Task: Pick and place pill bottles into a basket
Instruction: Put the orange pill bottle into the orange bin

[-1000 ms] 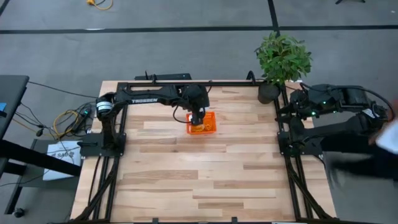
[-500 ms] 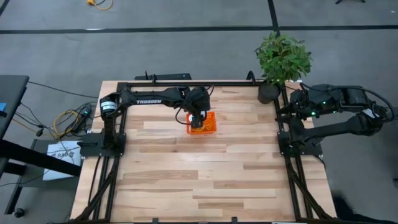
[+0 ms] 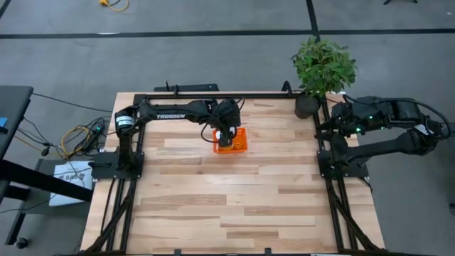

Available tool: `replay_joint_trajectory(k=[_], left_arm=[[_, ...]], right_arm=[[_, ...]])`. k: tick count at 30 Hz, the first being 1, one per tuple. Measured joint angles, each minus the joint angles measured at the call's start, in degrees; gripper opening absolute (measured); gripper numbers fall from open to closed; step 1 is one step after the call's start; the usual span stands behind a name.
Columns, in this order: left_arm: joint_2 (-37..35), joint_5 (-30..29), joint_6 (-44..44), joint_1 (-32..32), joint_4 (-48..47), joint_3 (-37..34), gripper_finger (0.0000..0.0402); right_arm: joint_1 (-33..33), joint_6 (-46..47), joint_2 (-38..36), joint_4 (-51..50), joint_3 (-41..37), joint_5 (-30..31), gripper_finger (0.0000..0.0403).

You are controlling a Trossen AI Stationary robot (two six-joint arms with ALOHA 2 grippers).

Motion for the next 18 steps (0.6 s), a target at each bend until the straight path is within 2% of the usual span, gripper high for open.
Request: replay_joint_trajectory(k=[18], left_arm=[[1.03,1.29,-1.53,-0.17,-0.32,-0.04,0.0210]], right_arm=[[0.00,0.02,0.00,0.00,0.00,-0.19,0.0178]])
